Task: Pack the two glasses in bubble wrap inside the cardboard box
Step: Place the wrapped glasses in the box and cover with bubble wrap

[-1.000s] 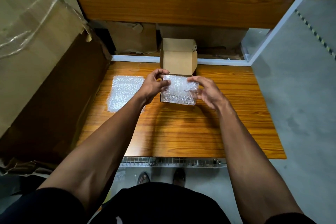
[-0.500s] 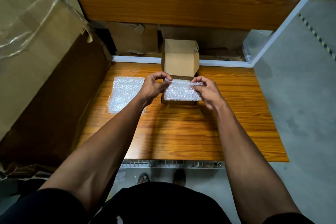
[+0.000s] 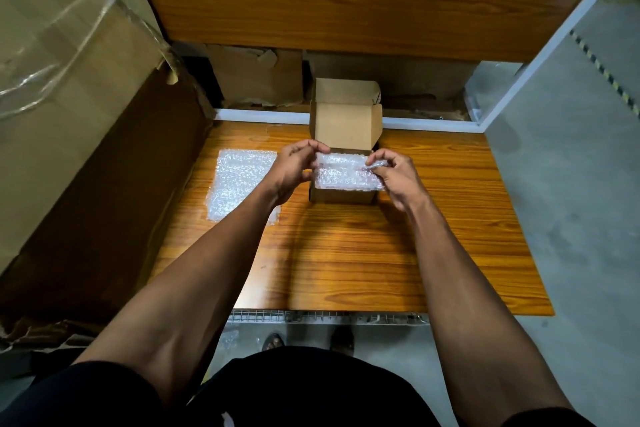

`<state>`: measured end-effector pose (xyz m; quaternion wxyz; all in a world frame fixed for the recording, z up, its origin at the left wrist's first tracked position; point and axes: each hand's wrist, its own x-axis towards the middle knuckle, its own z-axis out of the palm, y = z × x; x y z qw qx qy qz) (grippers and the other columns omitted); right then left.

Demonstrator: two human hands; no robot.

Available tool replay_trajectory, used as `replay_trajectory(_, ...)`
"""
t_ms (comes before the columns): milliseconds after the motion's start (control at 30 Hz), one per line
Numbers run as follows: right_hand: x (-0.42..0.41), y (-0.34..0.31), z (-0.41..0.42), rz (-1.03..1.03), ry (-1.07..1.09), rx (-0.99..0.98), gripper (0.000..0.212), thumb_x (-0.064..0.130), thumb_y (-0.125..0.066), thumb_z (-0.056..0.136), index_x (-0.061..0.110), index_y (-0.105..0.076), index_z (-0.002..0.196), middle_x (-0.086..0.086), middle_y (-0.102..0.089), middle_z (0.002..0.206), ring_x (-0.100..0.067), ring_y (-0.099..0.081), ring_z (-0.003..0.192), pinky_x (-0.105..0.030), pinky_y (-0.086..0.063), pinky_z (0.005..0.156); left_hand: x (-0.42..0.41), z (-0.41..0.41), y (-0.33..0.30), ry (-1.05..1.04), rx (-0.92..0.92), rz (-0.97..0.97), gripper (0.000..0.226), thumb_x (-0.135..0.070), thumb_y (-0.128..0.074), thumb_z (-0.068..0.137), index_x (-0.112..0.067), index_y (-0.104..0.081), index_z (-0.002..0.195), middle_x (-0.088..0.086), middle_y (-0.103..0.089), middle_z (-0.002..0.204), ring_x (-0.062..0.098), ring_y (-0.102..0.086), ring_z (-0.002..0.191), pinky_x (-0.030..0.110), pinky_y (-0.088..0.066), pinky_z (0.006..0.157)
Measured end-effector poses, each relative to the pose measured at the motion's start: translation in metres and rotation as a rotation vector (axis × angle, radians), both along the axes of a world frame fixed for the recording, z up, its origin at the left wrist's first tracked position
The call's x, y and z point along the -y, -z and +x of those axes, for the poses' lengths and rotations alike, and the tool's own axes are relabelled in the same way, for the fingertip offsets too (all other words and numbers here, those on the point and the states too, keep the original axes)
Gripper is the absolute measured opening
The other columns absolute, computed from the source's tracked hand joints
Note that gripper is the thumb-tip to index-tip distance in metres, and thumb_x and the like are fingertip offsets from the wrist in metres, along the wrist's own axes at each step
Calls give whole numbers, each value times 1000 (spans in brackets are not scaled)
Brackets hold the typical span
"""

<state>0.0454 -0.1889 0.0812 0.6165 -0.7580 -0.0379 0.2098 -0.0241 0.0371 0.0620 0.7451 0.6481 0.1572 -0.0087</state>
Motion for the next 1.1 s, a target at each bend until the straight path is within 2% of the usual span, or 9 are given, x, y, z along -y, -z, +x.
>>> replay_trajectory(100, -2, -3, -1, 7, -4, -3, 32, -12, -56, 96, 15, -70, 88, 5, -59, 125, -21, -53, 133, -44, -51, 109, 2, 2, -2, 28, -12, -6, 22, -33, -67, 103, -22, -72, 121, 13, -65, 133, 25, -62, 98, 31, -52, 71)
replay_trajectory(233, -1, -10, -4, 71, -61, -74, 25, -9, -54, 99, 11, -68, 101, -14, -58, 136, -20, -66, 111, -29, -62, 83, 4, 6, 5, 47, 58, 98, 28, -15, -82, 91, -10, -74, 117, 6, -69, 127, 22, -68, 113, 28, -59, 80)
replay_trajectory(333, 6, -8, -2, 254, -138, -242, 38, -9, -59, 97, 8, -59, 131, -18, -57, 134, -30, -67, 117, -30, -63, 84, 3, 6, 6, -18, 67, 120, 22, -13, -83, 90, -12, -75, 111, 3, -71, 124, 22, -68, 116, 34, -61, 89)
replay_trajectory(400, 7, -6, 0, 289, -156, -283, 50, -3, -69, 94, 11, -54, 139, -16, -59, 134, -34, -67, 120, -36, -63, 89, 2, 6, 7, -37, 77, 154, 27, -13, -83, 90, -11, -73, 116, 3, -69, 126, 16, -66, 115, 28, -60, 85)
replay_trajectory(500, 1, -2, 2, 171, -123, -204, 42, 2, -70, 95, 14, -60, 135, -16, -64, 132, -29, -72, 113, -43, -63, 89, 4, 6, 5, -46, 82, 151, 31, -12, -83, 90, -6, -70, 117, 6, -69, 124, 13, -68, 108, 23, -59, 79)
replay_trajectory(667, -1, 4, 6, 77, -37, -95, 23, -1, -68, 95, 11, -67, 115, -13, -68, 124, -27, -74, 105, -51, -64, 86, 2, 8, 2, -3, 70, 80, 18, -5, -79, 92, -10, -72, 108, 8, -68, 124, 24, -69, 112, 30, -61, 79)
replay_trajectory(900, -4, 1, 8, 44, 20, -69, 16, -6, -67, 94, 7, -70, 102, -6, -66, 121, -22, -73, 104, -33, -65, 76, -3, 9, 7, 40, 61, 1, 14, 4, -69, 96, -7, -75, 101, 14, -67, 131, 31, -67, 120, 36, -62, 85)
replay_trajectory(1000, -5, 2, 10, 34, 40, -95, 14, -7, -63, 97, 2, -70, 105, -5, -65, 118, -19, -72, 101, -20, -59, 65, -3, 9, 9, 51, 38, -8, 18, 5, -62, 100, -7, -76, 103, 15, -65, 134, 31, -67, 119, 32, -61, 82)
replay_trajectory(1100, -2, 6, 13, 107, 43, -172, 19, -6, -53, 102, 2, -70, 97, -10, -62, 122, -25, -69, 111, -27, -63, 82, -3, 10, 8, 46, 11, -49, 20, -1, -57, 104, -4, -77, 107, 12, -68, 128, 23, -69, 110, 28, -58, 78)
